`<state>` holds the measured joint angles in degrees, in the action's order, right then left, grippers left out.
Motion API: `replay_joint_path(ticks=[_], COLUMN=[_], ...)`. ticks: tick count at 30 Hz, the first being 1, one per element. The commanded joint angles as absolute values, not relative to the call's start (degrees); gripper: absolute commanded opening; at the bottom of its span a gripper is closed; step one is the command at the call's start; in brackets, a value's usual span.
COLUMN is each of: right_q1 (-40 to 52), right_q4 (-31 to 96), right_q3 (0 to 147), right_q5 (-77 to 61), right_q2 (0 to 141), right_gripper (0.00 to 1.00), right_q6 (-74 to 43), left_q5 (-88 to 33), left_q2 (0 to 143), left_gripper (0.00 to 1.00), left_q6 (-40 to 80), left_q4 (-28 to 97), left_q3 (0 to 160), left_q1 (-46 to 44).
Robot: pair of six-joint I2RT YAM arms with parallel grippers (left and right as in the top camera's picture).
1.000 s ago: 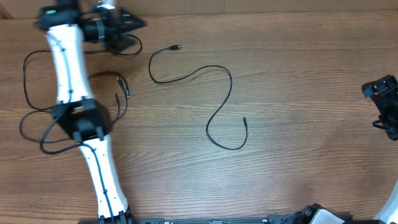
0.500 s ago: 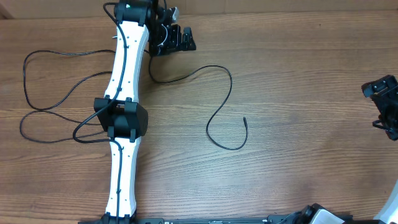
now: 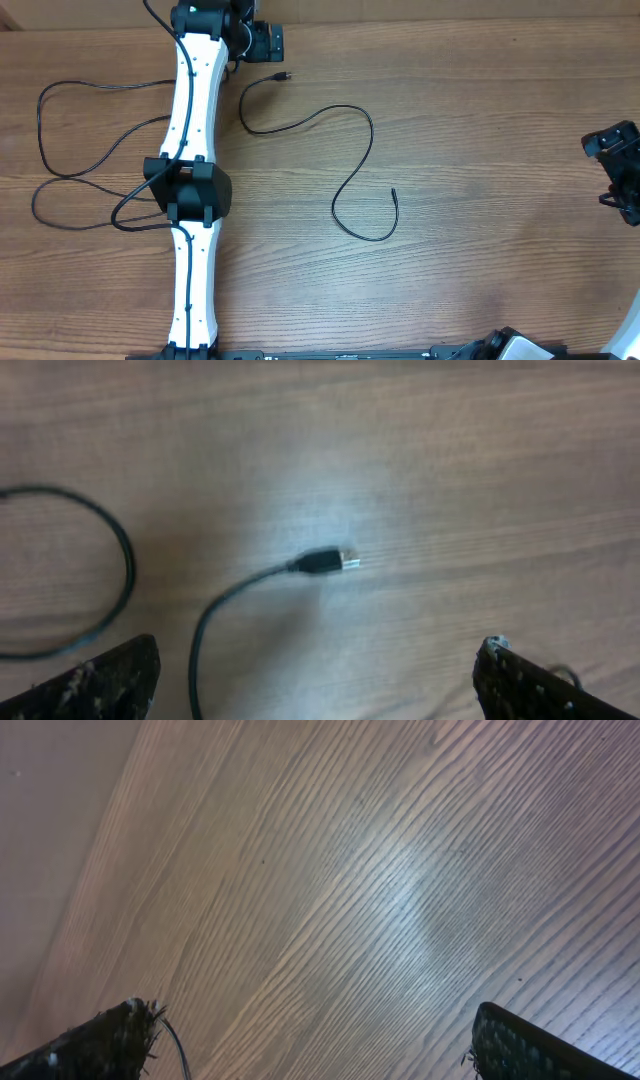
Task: Untangle cables
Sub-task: 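Grasp the cable near its plug and pull it left with the left gripper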
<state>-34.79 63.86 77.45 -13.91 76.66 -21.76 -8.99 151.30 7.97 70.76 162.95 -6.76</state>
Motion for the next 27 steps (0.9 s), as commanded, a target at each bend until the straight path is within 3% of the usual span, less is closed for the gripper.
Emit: replay_joint_path(ticks=[1, 6, 10, 18, 27], right_q1=[-34.9, -34.9, -34.9, -34.9, -34.9], right_q4=[63.5, 63.5, 63.5, 63.5, 63.5], right_q3=[78.1, 78.1, 78.1, 78.1, 78.1], right_q5=[-13.3, -13.3, -13.3, -13.3, -13.3], right_q2=[76.5, 76.5, 76.5, 76.5, 76.5], right_gripper=[1.00, 1.00, 1.00, 1.00, 1.00], right_q6=[-21.3, -21.3, -21.3, -21.3, -21.3], left_q5=[-1.8, 17.5, 24.1, 6.7, 5.9], left_q2=[151.1, 151.3, 151.6, 151.6, 151.6], left_gripper=[1.00, 1.00, 1.00, 0.98, 1.00], left_q6=[8.6, 11.8, 11.6, 6.7, 6.5], left_q4=[68.7, 68.8, 69.2, 67.2, 63.7], left_q3=[163.2, 163.2, 162.7, 155.2, 148.2], left_q1=[-7.2, -6.9, -5.3, -0.1, 2.7])
